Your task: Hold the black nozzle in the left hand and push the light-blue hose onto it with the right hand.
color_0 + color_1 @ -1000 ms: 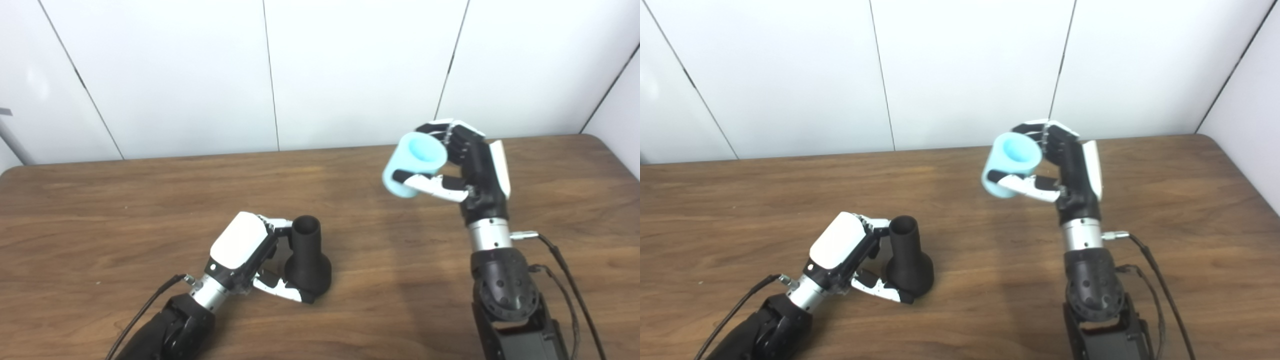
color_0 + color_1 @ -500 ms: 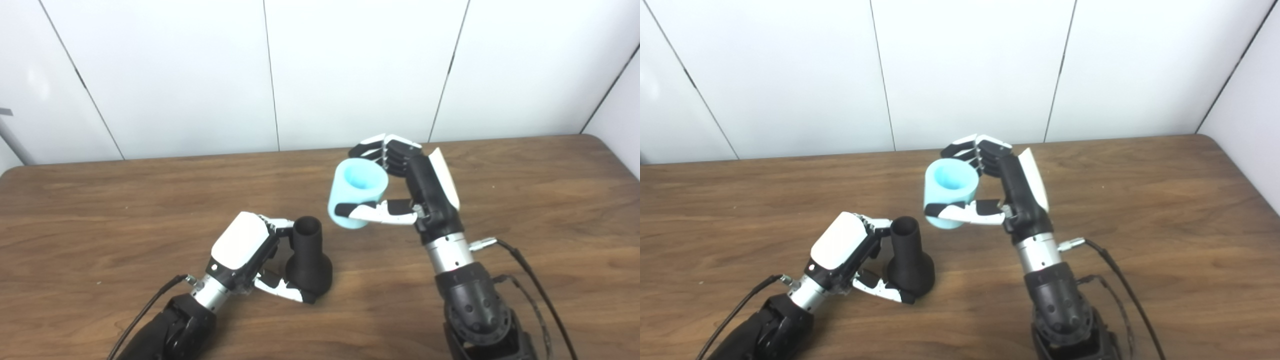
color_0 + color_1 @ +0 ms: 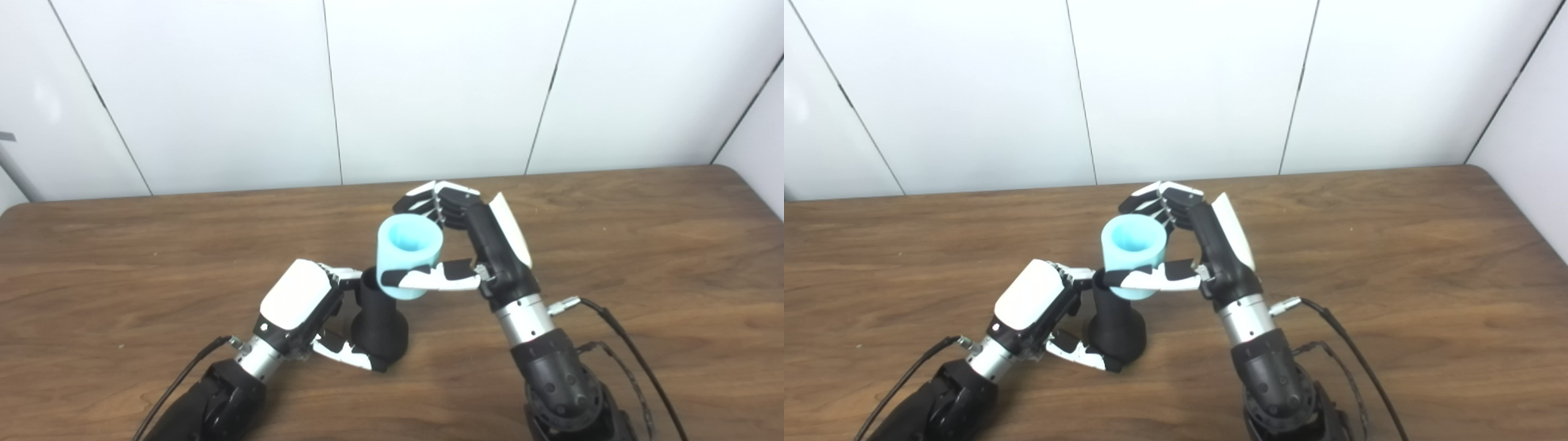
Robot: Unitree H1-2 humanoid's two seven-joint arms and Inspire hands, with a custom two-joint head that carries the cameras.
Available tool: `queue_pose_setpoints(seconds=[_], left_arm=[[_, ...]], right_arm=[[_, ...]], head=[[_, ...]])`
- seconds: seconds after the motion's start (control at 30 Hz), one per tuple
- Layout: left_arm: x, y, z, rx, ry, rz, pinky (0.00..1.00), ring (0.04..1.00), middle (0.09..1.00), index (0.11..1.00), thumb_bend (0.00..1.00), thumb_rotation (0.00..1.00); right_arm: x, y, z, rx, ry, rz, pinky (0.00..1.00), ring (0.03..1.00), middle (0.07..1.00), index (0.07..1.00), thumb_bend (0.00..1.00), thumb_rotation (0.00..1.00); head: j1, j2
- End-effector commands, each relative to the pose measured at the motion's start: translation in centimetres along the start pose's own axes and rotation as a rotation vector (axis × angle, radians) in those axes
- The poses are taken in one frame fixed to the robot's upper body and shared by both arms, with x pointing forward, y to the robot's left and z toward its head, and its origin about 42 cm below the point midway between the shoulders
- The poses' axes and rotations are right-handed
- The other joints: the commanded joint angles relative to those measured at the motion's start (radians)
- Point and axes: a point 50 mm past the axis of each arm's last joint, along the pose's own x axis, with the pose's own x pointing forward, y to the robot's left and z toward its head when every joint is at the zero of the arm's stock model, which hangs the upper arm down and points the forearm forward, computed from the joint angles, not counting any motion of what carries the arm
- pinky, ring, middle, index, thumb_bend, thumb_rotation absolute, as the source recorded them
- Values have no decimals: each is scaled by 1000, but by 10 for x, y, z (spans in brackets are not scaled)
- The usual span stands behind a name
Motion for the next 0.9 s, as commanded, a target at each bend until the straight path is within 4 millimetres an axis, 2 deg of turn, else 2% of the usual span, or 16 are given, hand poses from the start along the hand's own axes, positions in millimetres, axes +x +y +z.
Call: queue_pose_setpoints(seconds=[0.0, 0.1, 0.2, 0.43, 0.6, 0.87], left_arm=[[-57, -81, 24, -133, 125, -195, 129, 176, 471, 481, 525, 0], [-57, -82, 25, -129, 124, -194, 129, 174, 471, 481, 525, 0], [-58, -82, 25, -130, 122, -192, 125, 168, 471, 481, 525, 0], [-60, -81, 24, -133, 121, -192, 142, 191, 472, 481, 524, 0], [-60, -82, 23, -135, 127, -200, 131, 173, 471, 481, 525, 0], [-61, -82, 25, -120, 115, -201, 140, 189, 472, 481, 524, 0]], right_arm=[[10, 2, 14, -1, -105, -20, 225, 359, 467, 548, 509, 0], [12, 6, 9, 2, -113, -20, 180, 340, 458, 549, 506, 0], [14, 10, 6, 20, -131, -21, 213, 355, 462, 550, 508, 0], [18, 14, 7, 42, -152, -24, 217, 354, 465, 552, 507, 0], [20, 15, 8, 46, -160, -27, 229, 360, 468, 551, 508, 0], [26, 21, 2, 56, -184, -30, 203, 350, 471, 545, 509, 0]], head=[[2, 1], [5, 2], [5, 4], [2, 2], [3, 0], [4, 7]])
